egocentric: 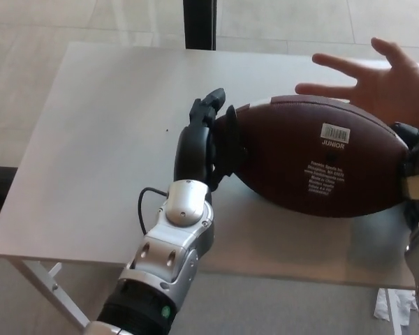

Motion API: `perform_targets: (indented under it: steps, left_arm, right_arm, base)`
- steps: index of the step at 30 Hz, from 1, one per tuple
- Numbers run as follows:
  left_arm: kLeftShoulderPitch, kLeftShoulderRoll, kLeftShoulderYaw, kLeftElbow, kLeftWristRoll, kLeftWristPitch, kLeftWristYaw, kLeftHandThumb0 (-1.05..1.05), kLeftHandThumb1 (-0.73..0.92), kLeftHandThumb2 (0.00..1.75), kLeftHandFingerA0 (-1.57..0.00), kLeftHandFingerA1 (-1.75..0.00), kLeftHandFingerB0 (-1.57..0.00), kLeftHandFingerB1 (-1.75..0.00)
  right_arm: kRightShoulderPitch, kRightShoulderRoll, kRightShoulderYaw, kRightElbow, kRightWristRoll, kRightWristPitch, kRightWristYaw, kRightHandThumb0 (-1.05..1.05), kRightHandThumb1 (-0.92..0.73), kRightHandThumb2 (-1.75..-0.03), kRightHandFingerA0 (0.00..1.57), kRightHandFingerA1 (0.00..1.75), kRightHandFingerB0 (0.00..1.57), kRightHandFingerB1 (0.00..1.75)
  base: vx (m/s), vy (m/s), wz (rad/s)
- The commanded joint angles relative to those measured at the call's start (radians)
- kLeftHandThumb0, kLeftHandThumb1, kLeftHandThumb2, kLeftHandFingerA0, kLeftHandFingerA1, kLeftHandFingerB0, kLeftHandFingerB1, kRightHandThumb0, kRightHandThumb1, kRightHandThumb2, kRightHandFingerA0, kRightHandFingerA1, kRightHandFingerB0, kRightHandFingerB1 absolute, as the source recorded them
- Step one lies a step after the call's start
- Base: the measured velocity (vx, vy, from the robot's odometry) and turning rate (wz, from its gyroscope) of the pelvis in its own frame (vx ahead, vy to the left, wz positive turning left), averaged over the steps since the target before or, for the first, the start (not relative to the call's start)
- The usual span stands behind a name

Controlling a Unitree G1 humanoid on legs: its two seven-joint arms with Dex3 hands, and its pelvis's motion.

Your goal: The robot uses both its hands to grab the left and right ends of a football kept in the middle of the desk infront of it, lifts it up and places it in the palm of a person

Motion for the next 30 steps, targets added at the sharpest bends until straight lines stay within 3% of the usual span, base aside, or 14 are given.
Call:
perform_targets:
  steps: [1,2,4,5,8,9,10,11,23,24,26,28,29,30]
  left_arm:
    - [-0.152,-0.117,-0.141,0.020,-0.019,0.246,-0.276,-0.51,0.92,1.02,-0.60,-0.99,-0.12,-0.50]
    - [-0.162,-0.118,-0.119,0.027,-0.040,0.243,-0.286,-0.25,0.78,1.30,-0.63,-0.90,-0.01,-0.52]
    - [-0.160,-0.118,-0.119,0.027,-0.044,0.245,-0.287,-0.25,0.78,1.30,-0.63,-0.90,-0.01,-0.52]
    - [-0.182,-0.090,-0.149,0.021,-0.006,0.232,-0.301,-0.44,0.92,0.85,-0.52,-0.96,-0.15,-0.44]
    - [-0.214,-0.098,-0.107,0.021,-0.028,0.242,-0.271,-0.49,0.92,0.87,-0.62,-0.97,-0.19,-0.51]
    - [-0.244,-0.071,-0.130,0.032,0.016,0.210,-0.277,-0.46,0.92,0.85,-0.72,-0.93,-0.27,-0.51]
    - [-0.244,-0.070,-0.131,0.033,0.016,0.210,-0.277,-0.46,0.92,0.85,-0.72,-0.93,-0.27,-0.51]
    - [-0.259,-0.073,-0.117,0.043,0.009,0.216,-0.266,-0.48,0.92,0.82,-0.73,-0.90,-0.28,-0.50]
    - [-0.442,-0.097,0.059,0.203,-0.080,0.268,-0.276,-0.58,0.84,0.66,-0.83,-0.79,-0.39,-0.42]
    - [-0.460,-0.091,0.063,0.209,-0.076,0.274,-0.270,-0.61,0.83,0.64,-0.85,-0.75,-0.47,-0.41]
    - [-0.513,-0.079,0.065,0.224,-0.049,0.297,-0.238,-0.60,0.83,0.65,-0.89,-0.74,-0.46,-0.40]
    - [-0.551,-0.034,0.017,0.217,-0.005,0.253,-0.311,-0.55,0.84,0.65,-0.56,-0.69,-0.43,-0.45]
    - [-0.574,0.004,-0.024,0.213,0.036,0.193,-0.364,-0.57,0.86,0.65,-0.65,-0.73,-0.50,-0.47]
    - [-0.582,0.014,-0.032,0.219,0.049,0.174,-0.364,-0.57,0.86,0.65,-0.65,-0.73,-0.50,-0.47]
  right_arm:
    - [-0.197,0.115,0.054,-0.098,0.148,0.221,0.004,-0.97,-0.48,-0.87,0.86,0.80,0.58,0.71]
    - [-0.193,0.125,0.060,-0.138,0.153,0.237,-0.014,-0.93,-0.59,-0.57,0.81,0.77,0.55,0.66]
    - [-0.188,0.128,0.060,-0.146,0.154,0.244,-0.017,-0.93,-0.59,-0.57,0.81,0.77,0.55,0.66]
    - [-0.184,0.138,0.067,-0.201,0.163,0.273,-0.041,-0.83,-0.61,-0.59,0.76,0.75,0.54,0.57]
    - [-0.179,0.153,0.090,-0.326,0.173,0.333,-0.095,-0.70,-0.67,-0.60,0.64,0.69,0.53,0.46]
    - [-0.188,0.143,0.108,-0.373,0.163,0.365,-0.103,-0.65,-0.55,-0.97,0.57,0.71,0.43,0.56]
    - [-0.187,0.144,0.108,-0.374,0.163,0.367,-0.103,-0.65,-0.55,-0.97,0.57,0.71,0.43,0.56]
    - [-0.197,0.149,0.104,-0.393,0.171,0.385,-0.117,-0.62,-0.72,-0.62,0.61,0.63,0.49,0.40]
    - [-0.287,0.150,0.072,-0.495,0.185,0.459,-0.159,-0.59,-0.71,-0.61,0.57,0.63,0.46,0.37]
    - [-0.305,0.151,0.061,-0.492,0.192,0.460,-0.166,-0.60,-0.54,-0.93,0.54,0.69,0.39,0.53]
    - [-0.357,0.152,0.031,-0.482,0.206,0.483,-0.188,-0.60,-0.68,-0.60,0.59,0.62,0.48,0.37]
    - [-0.407,0.135,0.016,-0.459,0.203,0.487,-0.181,-0.61,-0.70,-0.62,0.57,0.60,0.49,0.38]
    - [-0.457,0.126,-0.010,-0.433,0.212,0.496,-0.195,-0.62,-0.56,-0.94,0.53,0.66,0.37,0.51]
    - [-0.478,0.124,-0.021,-0.423,0.214,0.502,-0.203,-0.62,-0.56,-0.94,0.53,0.66,0.37,0.51]
  base:
    - [0.00,0.000,0.00]
    - [0.00,0.000,0.00]
    - [0.00,0.000,0.00]
    - [0.00,0.000,0.00]
    - [0.00,0.000,0.00]
    - [0.00,0.000,0.00]
    - [0.00,0.000,0.00]
    - [0.00,0.000,0.00]
    - [0.00,0.000,0.00]
    - [0.00,0.000,0.00]
    - [0.00,0.000,0.00]
    - [0.00,0.000,0.00]
    - [0.00,0.000,0.00]
    - [0.00,0.000,0.00]
